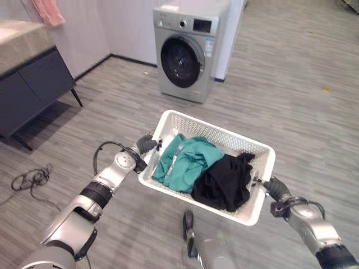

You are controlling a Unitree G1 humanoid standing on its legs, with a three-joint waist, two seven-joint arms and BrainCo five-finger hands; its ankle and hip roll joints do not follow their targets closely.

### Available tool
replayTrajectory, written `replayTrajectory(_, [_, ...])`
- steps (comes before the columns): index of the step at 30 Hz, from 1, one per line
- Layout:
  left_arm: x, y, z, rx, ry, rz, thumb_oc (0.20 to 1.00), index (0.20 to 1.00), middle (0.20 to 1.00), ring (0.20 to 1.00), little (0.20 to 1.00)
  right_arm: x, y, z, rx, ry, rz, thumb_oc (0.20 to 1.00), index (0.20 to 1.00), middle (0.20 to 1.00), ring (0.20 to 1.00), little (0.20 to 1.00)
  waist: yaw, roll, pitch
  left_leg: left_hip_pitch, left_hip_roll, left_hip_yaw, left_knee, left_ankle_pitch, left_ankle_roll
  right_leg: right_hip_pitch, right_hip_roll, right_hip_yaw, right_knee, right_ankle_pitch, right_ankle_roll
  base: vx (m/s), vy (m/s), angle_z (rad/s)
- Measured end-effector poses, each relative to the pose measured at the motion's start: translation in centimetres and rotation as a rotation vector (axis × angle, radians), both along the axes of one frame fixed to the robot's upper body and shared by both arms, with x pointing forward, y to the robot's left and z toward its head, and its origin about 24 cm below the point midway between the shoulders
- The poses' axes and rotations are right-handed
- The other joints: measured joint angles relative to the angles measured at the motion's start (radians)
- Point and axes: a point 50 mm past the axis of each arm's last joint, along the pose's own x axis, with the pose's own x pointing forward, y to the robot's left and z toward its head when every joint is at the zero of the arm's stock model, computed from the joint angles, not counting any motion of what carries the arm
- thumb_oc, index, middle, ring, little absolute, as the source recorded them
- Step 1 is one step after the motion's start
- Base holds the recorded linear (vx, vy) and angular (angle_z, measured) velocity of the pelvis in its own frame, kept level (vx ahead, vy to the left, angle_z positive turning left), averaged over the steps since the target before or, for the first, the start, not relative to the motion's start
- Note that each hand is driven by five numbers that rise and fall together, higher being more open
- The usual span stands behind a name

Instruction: Grab the laundry basket,head to the washer,open it,put in the laundry and shut it.

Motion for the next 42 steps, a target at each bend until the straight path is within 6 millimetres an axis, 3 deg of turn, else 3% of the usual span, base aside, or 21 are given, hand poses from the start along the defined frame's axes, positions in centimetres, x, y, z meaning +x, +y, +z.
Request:
replayTrajectory(1, [0.0,0.1,0.1,-0.006,-0.004,0.007,0.2,0.2,0.2,0.2,0.2,0.1,-0.1,0.2,-0.006,-0.004,0.004,0.2,0.2,0.2,0.2,0.2,0.007,0.006,-0.002,-0.026,0.003,0.016,0.095,0.01,-0.02,0.024,-0.003,0.004,-0.011,0.043,-0.034,0.43,-0.279,-0.21])
replayTrajectory(3, [0.0,0.3,0.0,-0.023,-0.003,0.02,0.2,0.2,0.2,0.2,0.2,0.4,-0.2,0.6,-0.014,-0.013,0.012,0.2,0.2,0.2,0.2,0.2,0.021,0.046,-0.017,-0.124,0.06,0.031,0.332,0.077,-0.062,0.066,0.046,0.01,-0.005,-0.016,-0.036,0.32,-0.289,-0.15])
replayTrajectory(4, [0.2,0.4,0.6,-0.02,-0.022,0.02,0.2,0.2,0.2,0.2,0.2,0.7,0.0,0.8,-0.006,-0.025,0.016,0.2,0.2,0.2,0.2,0.2,0.024,0.041,-0.015,-0.231,0.154,0.082,0.603,0.133,-0.066,0.122,0.076,0.005,-0.009,-0.069,-0.053,0.26,-0.274,0.09])
replayTrajectory(7, [0.2,1.8,1.0,0.007,-0.032,0.038,0.2,0.2,0.2,0.2,0.2,1.9,0.8,1.4,0.023,-0.068,0.022,0.2,0.2,0.2,0.2,0.2,0.034,-0.013,-0.008,-0.364,0.278,0.113,0.8,0.172,-0.056,0.205,0.08,0.029,0.009,-0.144,-0.08,0.53,-0.413,-0.07])
replayTrajectory(8, [0.3,2.0,1.7,0.007,-0.054,0.037,0.2,0.2,0.2,0.2,0.2,2.5,1.0,2.1,0.018,-0.093,0.027,0.2,0.2,0.2,0.2,0.2,0.059,-0.04,0.008,-0.446,0.347,0.14,0.904,0.21,-0.018,0.256,0.084,0.068,-0.012,-0.171,-0.088,0.34,-0.152,-0.45])
replayTrajectory(11, [0.4,2.6,2.7,0.005,-0.084,0.051,0.2,0.2,0.2,0.2,0.2,3.2,1.6,2.7,0.018,-0.125,0.035,0.2,0.2,0.2,0.2,0.2,0.103,-0.094,0.036,-0.594,0.425,0.163,0.892,0.182,-0.01,0.368,0.06,0.111,-0.072,-0.161,-0.06,0.2,-0.011,-0.4])
replayTrajectory(13, [0.4,2.6,2.8,0.017,-0.086,0.046,0.2,0.2,0.2,0.2,0.2,3.2,1.6,2.9,0.016,-0.133,0.034,0.2,0.2,0.2,0.2,0.2,0.125,-0.111,0.038,-0.696,0.389,0.158,0.772,0.179,-0.017,0.412,0.031,0.127,-0.094,-0.191,-0.07,0.29,0.05,-0.12])
replayTrajectory(15, [0.4,2.5,2.9,0.013,-0.094,0.041,0.2,0.2,0.2,0.2,0.2,3.1,1.4,2.9,0.012,-0.134,0.033,0.2,0.2,0.2,0.2,0.2,0.142,-0.105,0.046,-0.739,0.371,0.176,0.59,0.185,-0.012,0.455,0.018,0.127,-0.119,-0.186,-0.027,0.48,0.112,-0.06])
replayTrajectory(16, [0.5,2.3,3.1,0.015,-0.098,0.033,0.2,0.2,0.2,0.2,0.2,2.5,1.6,2.2,0.02,-0.111,0.032,0.2,0.2,0.2,0.2,0.2,0.157,-0.097,0.044,-0.769,0.331,0.185,0.291,0.19,-0.012,0.517,0.016,0.107,-0.167,-0.206,0.001,0.58,0.119,-0.03])
replayTrajectory(19, [0.6,2.2,2.7,0.017,-0.081,0.037,0.2,0.2,0.2,0.2,0.2,2.4,1.6,1.7,0.021,-0.092,0.034,0.2,0.2,0.2,0.2,0.2,0.174,-0.065,0.049,-0.736,0.246,0.129,-0.165,0.214,-0.028,0.602,0.022,0.116,-0.209,-0.25,0.045,0.38,0.045,-0.14])
replayTrajectory(21, [0.3,2.5,1.8,0.026,-0.055,0.041,0.2,0.2,0.2,0.2,0.2,2.0,1.7,1.2,0.021,-0.071,0.039,0.2,0.2,0.2,0.2,0.2,0.197,-0.049,0.043,-0.716,0.227,0.135,-0.155,0.197,-0.011,0.639,0.02,0.117,-0.207,-0.261,0.057,0.52,0.025,-0.62])
replayTrajectory(22, [0.0,2.7,1.2,0.029,-0.037,0.047,0.2,0.2,0.2,0.2,0.2,1.8,1.9,0.8,0.007,-0.049,0.063,0.2,0.2,0.2,0.2,0.2,0.24,-0.027,0.027,-0.637,0.218,0.124,-0.159,0.116,-0.016,0.685,0.017,0.134,-0.194,-0.319,0.092,0.47,0.03,-0.89])
replayTrajectory(24, [0.0,3.2,1.4,0.032,-0.045,0.064,0.2,0.2,0.2,0.2,0.2,1.8,2.8,0.2,0.038,-0.041,0.067,0.2,0.2,0.2,0.2,0.2,0.256,-0.078,0.031,-0.603,0.168,0.114,-0.152,0.226,0.004,0.718,-0.037,0.125,-0.159,-0.381,0.153,0.42,0.045,-0.54])
replayTrajectory(26, [0.1,3.7,2.2,0.048,-0.066,0.063,0.2,0.2,0.2,0.2,0.2,2.4,3.0,0.7,0.043,-0.062,0.07,0.2,0.2,0.2,0.2,0.2,0.269,-0.072,0.031,-0.594,0.156,0.112,-0.109,0.312,0.077,0.702,-0.059,0.136,-0.091,-0.393,0.176,0.65,0.119,-0.37])
replayTrajectory(28, [0.1,4.1,2.7,0.06,-0.081,0.067,0.2,0.2,0.2,0.2,0.2,2.9,3.5,1.1,0.045,-0.077,0.086,0.2,0.2,0.2,0.2,0.2,0.285,-0.091,0.029,-0.575,0.128,0.11,-0.059,0.317,0.075,0.694,-0.1,0.141,0.006,-0.398,0.189,0.44,0.125,-0.41])
replayTrajectory(30, [0.3,4.1,3.1,0.062,-0.093,0.065,0.2,0.2,0.2,0.2,0.2,3.1,3.6,1.2,0.04,-0.08,0.091,0.2,0.2,0.2,0.2,0.2,0.29,-0.093,0.026,-0.539,0.112,0.115,-0.064,0.307,0.081,0.626,-0.121,0.144,0.2,-0.377,0.22,0.35,0.164,-0.04])
replayTrajectory(31, [0.5,4.1,3.6,0.071,-0.108,0.059,0.2,0.2,0.2,0.2,0.2,3.3,3.8,1.0,0.051,-0.08,0.086,0.2,0.2,0.2,0.2,0.2,0.269,-0.111,0.013,-0.518,0.101,0.113,-0.079,0.286,0.086,0.505,-0.141,0.178,0.444,-0.319,0.269,0.34,0.167,0.26])
replayTrajectory(34, [0.9,4.0,4.8,0.095,-0.143,0.06,0.2,0.2,0.2,0.2,0.2,4.1,4.4,1.2,0.07,-0.093,0.084,0.2,0.2,0.2,0.2,0.2,0.267,-0.137,0.008,-0.484,0.062,0.117,-0.039,0.246,0.181,0.349,-0.174,0.25,0.761,-0.178,0.341,0.25,0.104,0.13])
replayTrajectory(36, [1.0,4.1,5.1,0.106,-0.153,0.063,0.2,0.2,0.2,0.2,0.2,4.4,4.5,1.0,0.074,-0.088,0.079,0.2,0.2,0.2,0.2,0.2,0.259,-0.124,0.015,-0.449,0.048,0.109,-0.007,0.185,0.209,0.274,-0.177,0.245,0.854,-0.199,0.316,0.38,0.087,-0.04])
replayTrajectory(38, [1.1,4.3,5.4,0.09,-0.151,0.066,0.2,0.2,0.2,0.2,0.2,5.0,4.3,1.6,0.058,-0.101,0.09,0.2,0.2,0.2,0.2,0.2,0.231,-0.062,0.035,-0.396,0.057,0.077,-0.02,0.168,0.214,0.13,-0.175,0.173,0.867,-0.317,0.219,0.37,-0.028,0.05])
replayTrajectory(42, [1.0,3.9,5.8,0.072,-0.166,0.05,0.2,0.2,0.2,0.2,0.2,5.1,4.0,1.8,0.04,-0.102,0.097,0.2,0.2,0.2,0.2,0.2,0.185,-0.055,0.037,-0.33,0.056,0.054,-0.056,0.15,0.19,0.051,-0.174,0.114,0.493,-0.315,0.206,0.43,-0.153,0.31])
